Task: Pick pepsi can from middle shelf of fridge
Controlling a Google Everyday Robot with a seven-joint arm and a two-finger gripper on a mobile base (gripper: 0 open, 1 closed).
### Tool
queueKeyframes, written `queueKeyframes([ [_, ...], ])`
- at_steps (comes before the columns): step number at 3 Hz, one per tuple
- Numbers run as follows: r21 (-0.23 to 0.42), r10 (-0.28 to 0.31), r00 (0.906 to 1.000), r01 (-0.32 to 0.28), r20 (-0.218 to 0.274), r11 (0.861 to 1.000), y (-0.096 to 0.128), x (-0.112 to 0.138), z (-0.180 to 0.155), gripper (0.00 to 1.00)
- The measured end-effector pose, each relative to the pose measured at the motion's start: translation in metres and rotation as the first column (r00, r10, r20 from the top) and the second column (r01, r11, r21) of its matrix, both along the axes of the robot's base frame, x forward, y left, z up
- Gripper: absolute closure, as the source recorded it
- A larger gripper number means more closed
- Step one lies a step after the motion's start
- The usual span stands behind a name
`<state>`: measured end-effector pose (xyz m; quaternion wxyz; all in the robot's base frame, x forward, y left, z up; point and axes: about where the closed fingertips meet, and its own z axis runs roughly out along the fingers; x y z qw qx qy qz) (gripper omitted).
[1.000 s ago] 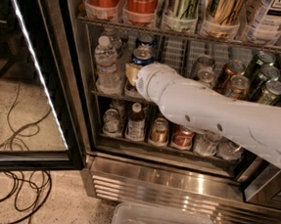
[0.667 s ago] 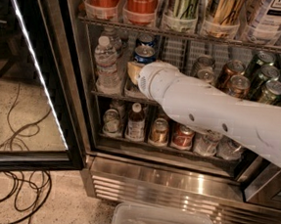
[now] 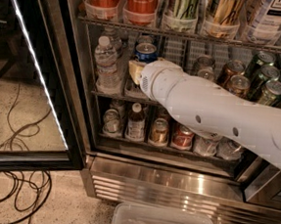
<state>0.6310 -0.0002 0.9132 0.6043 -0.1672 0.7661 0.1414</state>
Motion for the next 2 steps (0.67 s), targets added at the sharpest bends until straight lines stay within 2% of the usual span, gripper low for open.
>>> queueKeyframes([
  [2,-0.019,0.002,0.9995,-0.001,0.031,1.0,-0.001,-0.026,0.016,1.0],
])
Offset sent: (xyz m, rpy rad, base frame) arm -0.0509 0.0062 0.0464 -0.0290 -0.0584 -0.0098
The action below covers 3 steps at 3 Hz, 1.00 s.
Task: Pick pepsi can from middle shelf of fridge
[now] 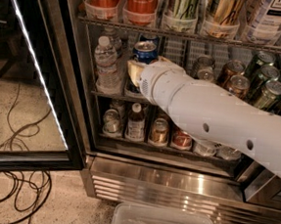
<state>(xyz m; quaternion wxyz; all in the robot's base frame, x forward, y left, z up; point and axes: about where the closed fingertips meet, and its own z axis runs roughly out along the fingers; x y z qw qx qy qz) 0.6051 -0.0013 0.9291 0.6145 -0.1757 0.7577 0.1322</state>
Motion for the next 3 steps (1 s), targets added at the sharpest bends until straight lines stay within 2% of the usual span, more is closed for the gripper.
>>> queueKeyframes([
  [3,-0.007,-0.019,0.9992,0.019,0.035,1.0,-0.002,-0.045,0.02,1.0],
])
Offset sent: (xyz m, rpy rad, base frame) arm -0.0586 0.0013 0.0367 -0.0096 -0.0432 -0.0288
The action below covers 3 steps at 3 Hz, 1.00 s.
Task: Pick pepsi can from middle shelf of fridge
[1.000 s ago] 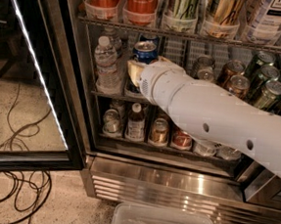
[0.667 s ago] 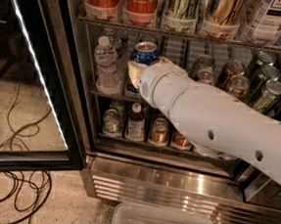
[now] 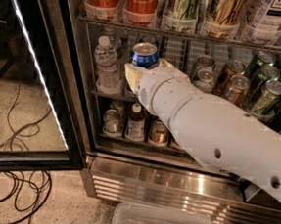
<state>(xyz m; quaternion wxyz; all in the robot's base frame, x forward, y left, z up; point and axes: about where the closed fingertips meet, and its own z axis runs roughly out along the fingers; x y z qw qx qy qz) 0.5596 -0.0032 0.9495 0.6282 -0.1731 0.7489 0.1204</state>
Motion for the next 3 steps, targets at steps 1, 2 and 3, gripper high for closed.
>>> queueKeyframes([
  [1,0.0,-0.007,0.9999,0.007,0.01,1.0,-0.002,-0.013,0.007,1.0],
  [2,0.0,-0.016,0.9997,0.016,0.021,1.0,-0.002,-0.028,0.013,1.0],
  [3,0.0,-0.027,0.999,0.028,0.035,1.0,-0.002,-0.045,0.021,1.0],
])
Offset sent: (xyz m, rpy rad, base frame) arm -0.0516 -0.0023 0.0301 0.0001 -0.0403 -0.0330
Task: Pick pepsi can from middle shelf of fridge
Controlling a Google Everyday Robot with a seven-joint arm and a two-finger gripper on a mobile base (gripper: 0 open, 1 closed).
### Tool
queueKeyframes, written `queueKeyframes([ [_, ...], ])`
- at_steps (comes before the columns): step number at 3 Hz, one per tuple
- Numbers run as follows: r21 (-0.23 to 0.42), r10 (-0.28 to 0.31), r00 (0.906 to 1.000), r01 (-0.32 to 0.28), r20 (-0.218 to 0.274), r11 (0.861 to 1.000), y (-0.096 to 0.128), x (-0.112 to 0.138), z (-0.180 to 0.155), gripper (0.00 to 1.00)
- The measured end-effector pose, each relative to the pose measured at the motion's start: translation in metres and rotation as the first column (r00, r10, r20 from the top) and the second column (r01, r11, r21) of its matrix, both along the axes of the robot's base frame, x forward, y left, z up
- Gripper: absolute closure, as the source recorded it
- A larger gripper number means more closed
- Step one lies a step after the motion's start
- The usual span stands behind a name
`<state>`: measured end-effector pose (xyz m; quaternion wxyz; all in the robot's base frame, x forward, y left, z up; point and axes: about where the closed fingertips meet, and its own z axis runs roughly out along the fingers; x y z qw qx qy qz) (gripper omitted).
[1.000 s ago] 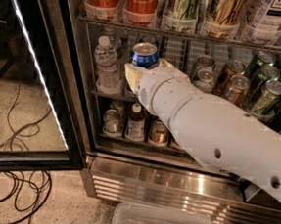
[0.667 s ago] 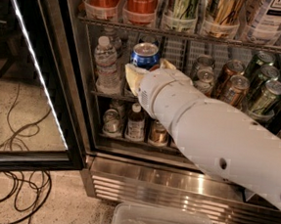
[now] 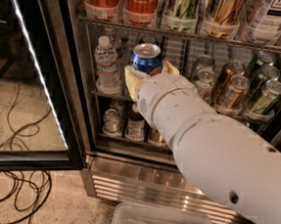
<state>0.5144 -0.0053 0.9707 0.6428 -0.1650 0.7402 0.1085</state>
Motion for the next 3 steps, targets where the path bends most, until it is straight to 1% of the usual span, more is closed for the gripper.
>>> queueKeyframes([
  [1,0.013,-0.013,0.9999,0.013,0.0,1.0,-0.001,-0.015,0.004,1.0],
  [2,0.044,-0.032,0.9995,0.032,-0.002,0.998,-0.003,-0.038,0.015,1.0],
  [3,0.045,-0.028,0.9996,0.028,-0.006,0.999,-0.001,-0.035,0.016,1.0],
])
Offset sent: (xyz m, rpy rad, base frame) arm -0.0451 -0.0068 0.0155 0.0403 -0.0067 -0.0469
